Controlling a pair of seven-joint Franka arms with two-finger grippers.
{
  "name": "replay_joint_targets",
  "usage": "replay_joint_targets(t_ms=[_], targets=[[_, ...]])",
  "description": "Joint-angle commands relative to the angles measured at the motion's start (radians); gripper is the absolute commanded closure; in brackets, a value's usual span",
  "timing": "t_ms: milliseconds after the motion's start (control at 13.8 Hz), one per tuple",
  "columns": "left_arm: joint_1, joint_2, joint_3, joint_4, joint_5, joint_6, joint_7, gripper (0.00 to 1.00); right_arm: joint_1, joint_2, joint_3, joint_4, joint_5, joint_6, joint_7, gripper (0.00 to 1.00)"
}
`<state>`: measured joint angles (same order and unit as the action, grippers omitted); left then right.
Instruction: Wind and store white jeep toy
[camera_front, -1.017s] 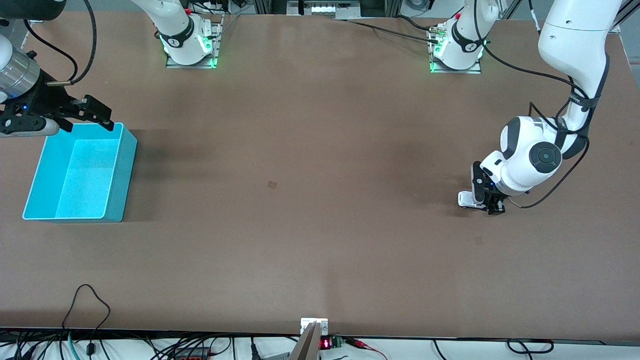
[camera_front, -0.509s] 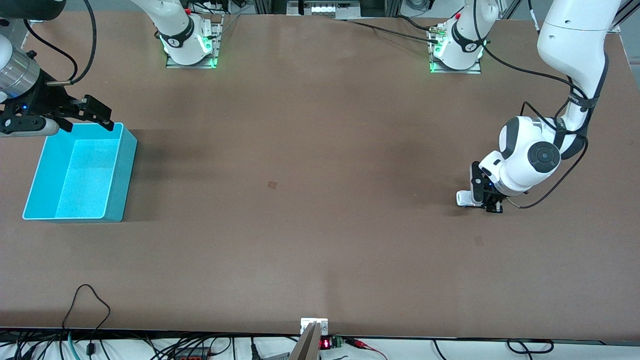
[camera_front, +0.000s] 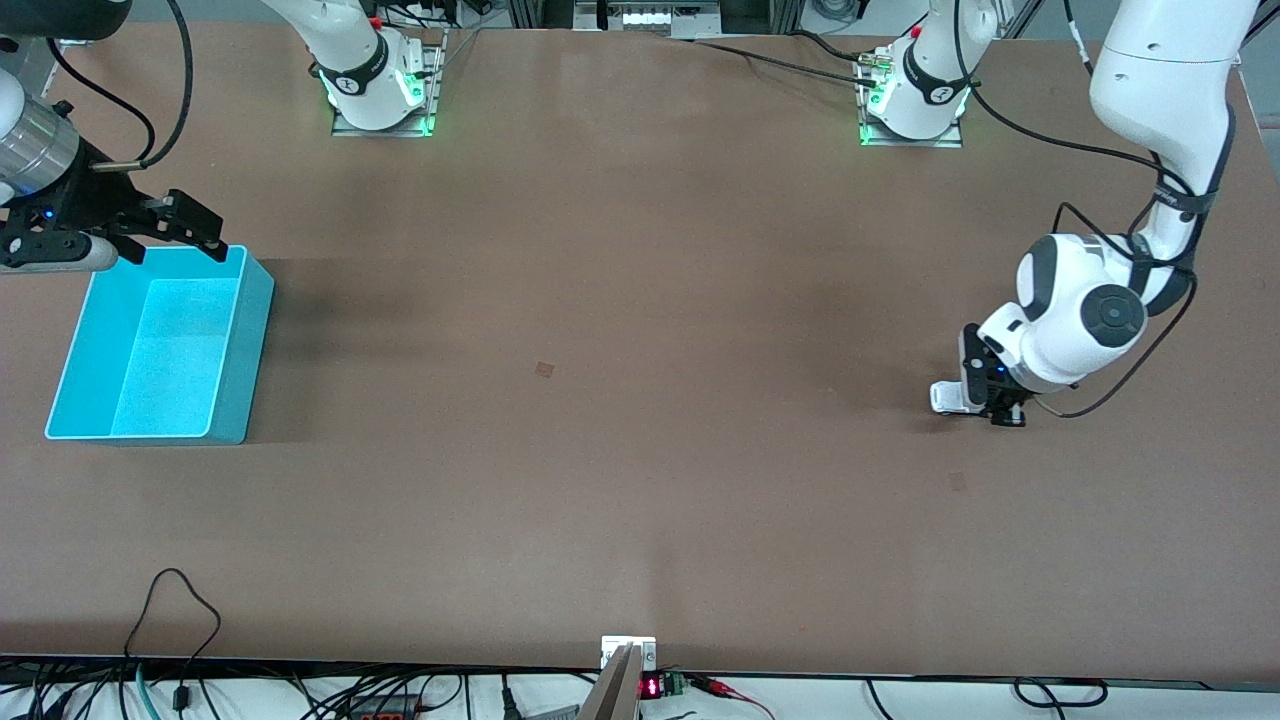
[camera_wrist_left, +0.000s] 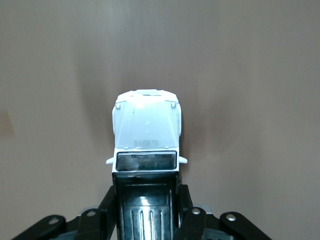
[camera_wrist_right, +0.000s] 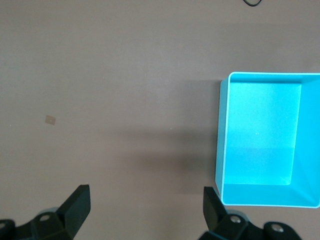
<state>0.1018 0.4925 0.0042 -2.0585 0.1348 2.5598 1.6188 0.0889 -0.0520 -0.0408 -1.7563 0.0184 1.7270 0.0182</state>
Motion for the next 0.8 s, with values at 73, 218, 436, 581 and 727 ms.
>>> replay_joint_targets(t_ms=[73, 218, 436, 581, 727], targets=[[0.111, 0.083, -0.003, 0.05, 0.017, -0.02, 0.185, 0.83, -0.012, -0.014, 0.004, 0.001, 0.018, -0.006, -0.023, 0.0], [0.148, 0.084, -0.003, 0.055, 0.017, -0.02, 0.228, 0.83, -0.011, -0.014, 0.004, 0.001, 0.018, -0.007, -0.023, 0.0], [0.164, 0.09, 0.0, 0.057, 0.017, -0.012, 0.233, 0.82, -0.011, -0.014, 0.004, 0.001, 0.018, -0.006, -0.023, 0.0], [0.171, 0.09, 0.0, 0.066, 0.017, -0.01, 0.233, 0.82, -0.011, -0.014, 0.004, 0.001, 0.018, -0.007, -0.023, 0.0], [0.174, 0.092, 0.0, 0.07, 0.019, -0.01, 0.237, 0.8, -0.011, -0.014, 0.004, 0.001, 0.018, -0.007, -0.023, 0.0]])
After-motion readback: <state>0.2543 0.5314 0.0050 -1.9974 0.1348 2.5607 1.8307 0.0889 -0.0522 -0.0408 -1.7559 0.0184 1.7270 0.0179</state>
